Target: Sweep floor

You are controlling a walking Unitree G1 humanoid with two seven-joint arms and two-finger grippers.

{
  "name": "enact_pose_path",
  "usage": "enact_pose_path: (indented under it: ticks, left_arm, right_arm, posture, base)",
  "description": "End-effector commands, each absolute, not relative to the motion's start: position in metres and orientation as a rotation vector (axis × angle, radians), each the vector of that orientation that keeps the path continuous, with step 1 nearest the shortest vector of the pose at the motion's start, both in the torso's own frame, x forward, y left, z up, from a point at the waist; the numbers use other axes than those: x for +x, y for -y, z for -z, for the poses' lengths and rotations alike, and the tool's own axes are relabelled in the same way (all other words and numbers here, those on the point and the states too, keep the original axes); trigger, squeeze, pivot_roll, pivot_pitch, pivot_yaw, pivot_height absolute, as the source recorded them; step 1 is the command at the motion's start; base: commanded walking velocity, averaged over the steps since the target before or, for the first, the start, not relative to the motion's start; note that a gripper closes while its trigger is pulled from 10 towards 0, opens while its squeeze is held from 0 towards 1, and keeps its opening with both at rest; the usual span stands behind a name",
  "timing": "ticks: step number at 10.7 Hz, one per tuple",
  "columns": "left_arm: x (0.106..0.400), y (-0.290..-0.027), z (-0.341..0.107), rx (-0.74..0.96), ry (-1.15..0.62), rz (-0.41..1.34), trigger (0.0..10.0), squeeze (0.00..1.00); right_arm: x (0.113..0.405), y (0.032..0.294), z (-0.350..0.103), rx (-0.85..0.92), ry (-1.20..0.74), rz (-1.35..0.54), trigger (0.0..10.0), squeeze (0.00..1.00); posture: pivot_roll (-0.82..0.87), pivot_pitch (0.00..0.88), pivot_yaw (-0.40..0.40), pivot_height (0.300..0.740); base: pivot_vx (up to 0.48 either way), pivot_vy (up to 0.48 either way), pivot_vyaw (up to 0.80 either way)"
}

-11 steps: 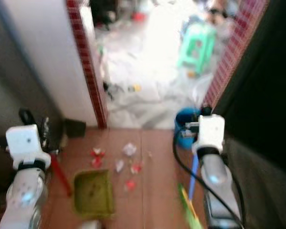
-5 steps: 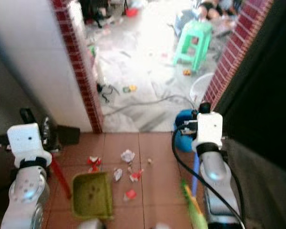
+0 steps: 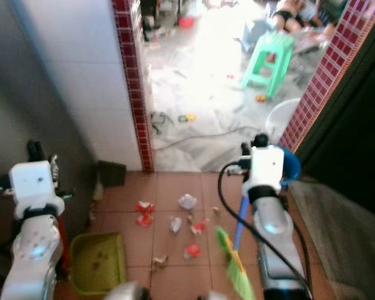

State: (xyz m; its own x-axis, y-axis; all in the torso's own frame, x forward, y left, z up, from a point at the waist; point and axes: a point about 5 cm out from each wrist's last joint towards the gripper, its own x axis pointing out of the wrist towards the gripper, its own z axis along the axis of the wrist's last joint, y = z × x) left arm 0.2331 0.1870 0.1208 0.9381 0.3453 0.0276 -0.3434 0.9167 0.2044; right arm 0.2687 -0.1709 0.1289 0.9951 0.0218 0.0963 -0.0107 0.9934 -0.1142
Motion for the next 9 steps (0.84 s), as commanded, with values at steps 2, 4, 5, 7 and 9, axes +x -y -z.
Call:
enact_pose_path:
  ticks: [2, 4, 5, 7, 9]
  left_arm:
    - [0.249, -0.177, -0.131, 0.147, 0.066, -0.33, 10.0, 0.0]
    - [0.259, -0.173, -0.131, 0.12, 0.079, -0.333, 10.0, 0.0]
    - [0.261, -0.174, -0.132, 0.112, 0.084, -0.342, 10.0, 0.0]
    - [0.26, -0.175, -0.138, 0.098, 0.12, -0.333, 10.0, 0.0]
    - [0.259, -0.177, -0.143, 0.1, 0.144, -0.335, 10.0, 0.0]
  right_arm:
    - [0.274, 0.173, -0.141, -0.143, 0.15, -0.01, 10.0, 0.0]
    - [0.275, 0.174, -0.143, -0.158, 0.16, -0.008, 10.0, 0.0]
    - [0.275, 0.175, -0.143, -0.15, 0.161, -0.003, 10.0, 0.0]
    - [0.276, 0.174, -0.143, -0.132, 0.164, 0.0, 10.0, 0.0]
    - [0.276, 0.174, -0.143, -0.139, 0.167, -0.006, 10.0, 0.0]
  posture:
    - [-0.03, 0.013, -0.018, 0.74]
    - [-0.04, 0.009, -0.012, 0.74]
    - [-0.04, 0.008, -0.01, 0.74]
    - [-0.04, 0.008, -0.01, 0.74]
    - [-0.03, 0.006, -0.012, 0.74]
  base:
    - [0.0, 0.0, 0.0]
    - [0.0, 0.0, 0.4]
    - [0.0, 0.0, 0.48]
    - [0.0, 0.0, 0.0]
    - [0.0, 0.0, 0.0]
